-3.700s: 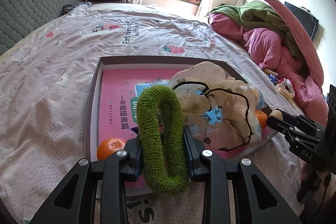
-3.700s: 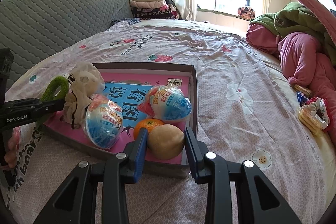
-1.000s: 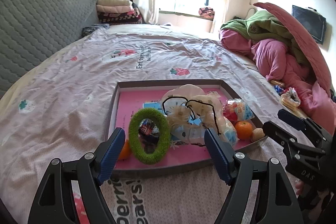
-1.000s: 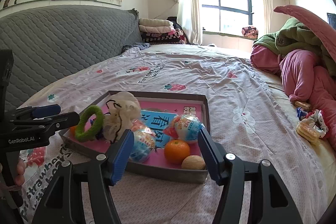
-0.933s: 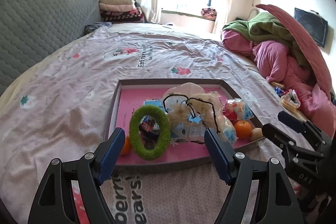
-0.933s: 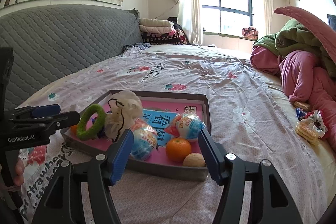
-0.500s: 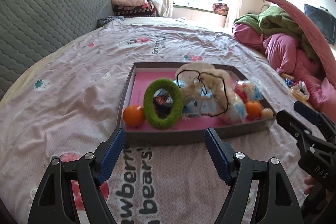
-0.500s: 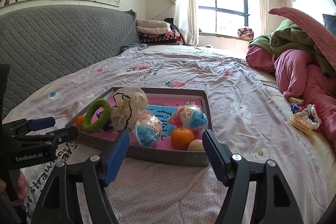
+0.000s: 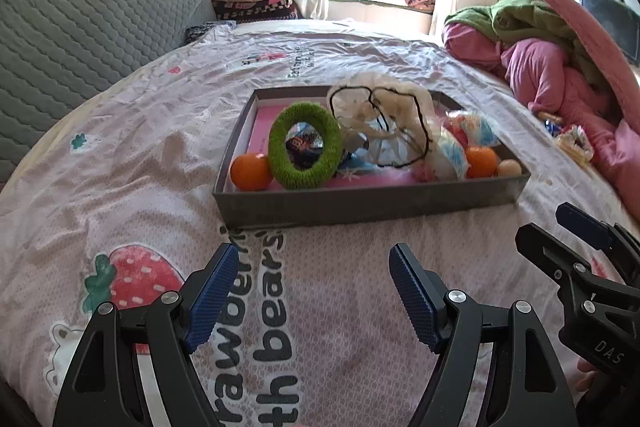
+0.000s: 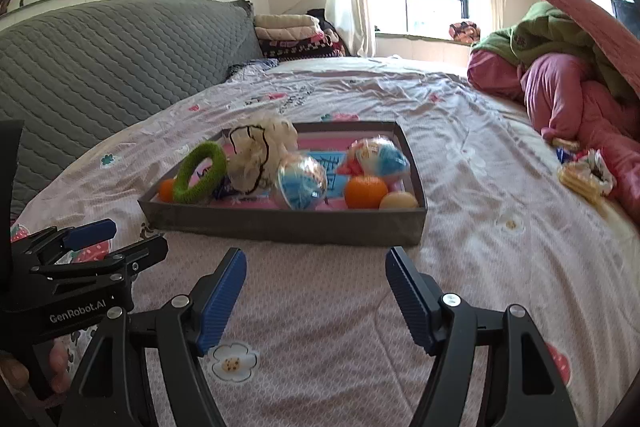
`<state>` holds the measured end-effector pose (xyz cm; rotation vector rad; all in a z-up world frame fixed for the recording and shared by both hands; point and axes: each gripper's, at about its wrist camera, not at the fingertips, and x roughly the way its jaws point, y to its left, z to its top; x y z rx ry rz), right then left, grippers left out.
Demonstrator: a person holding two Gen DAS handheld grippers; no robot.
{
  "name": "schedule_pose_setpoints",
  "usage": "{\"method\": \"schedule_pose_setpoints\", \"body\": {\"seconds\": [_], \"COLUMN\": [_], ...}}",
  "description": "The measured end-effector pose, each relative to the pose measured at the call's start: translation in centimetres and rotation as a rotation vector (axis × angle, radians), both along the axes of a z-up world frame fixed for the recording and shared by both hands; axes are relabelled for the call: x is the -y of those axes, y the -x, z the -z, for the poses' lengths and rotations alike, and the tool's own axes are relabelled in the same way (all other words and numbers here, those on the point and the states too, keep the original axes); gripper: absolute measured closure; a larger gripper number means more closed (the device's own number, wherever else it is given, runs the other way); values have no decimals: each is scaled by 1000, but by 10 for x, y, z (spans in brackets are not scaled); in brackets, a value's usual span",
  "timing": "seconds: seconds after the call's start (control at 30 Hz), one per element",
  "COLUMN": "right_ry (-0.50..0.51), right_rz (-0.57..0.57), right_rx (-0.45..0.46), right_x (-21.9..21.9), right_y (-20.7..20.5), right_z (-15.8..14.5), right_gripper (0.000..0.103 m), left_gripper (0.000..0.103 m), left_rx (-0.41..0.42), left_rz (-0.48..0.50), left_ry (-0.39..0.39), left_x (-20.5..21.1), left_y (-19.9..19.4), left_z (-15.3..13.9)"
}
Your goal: Organize objects
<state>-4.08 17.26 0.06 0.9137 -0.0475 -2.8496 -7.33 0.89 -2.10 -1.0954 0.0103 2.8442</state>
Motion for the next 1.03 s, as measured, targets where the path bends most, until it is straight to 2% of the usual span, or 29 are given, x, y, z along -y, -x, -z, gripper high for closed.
{"method": "schedule_pose_setpoints", "body": {"seconds": [0.53,1.03], "right_ry": [-29,-30], "right_rz": [-7,-17], "right_rx": [51,54], "right_x": [8,9], "right_y": [3,7], "right_z": [20,23], "right_gripper": [31,31], "left_gripper": [24,24], "left_rx": [30,78], "left_rz": [3,-3], "left_ry": [-12,-39], "left_x": [1,4], "left_y": [-6,-2], "left_z": [12,22]}}
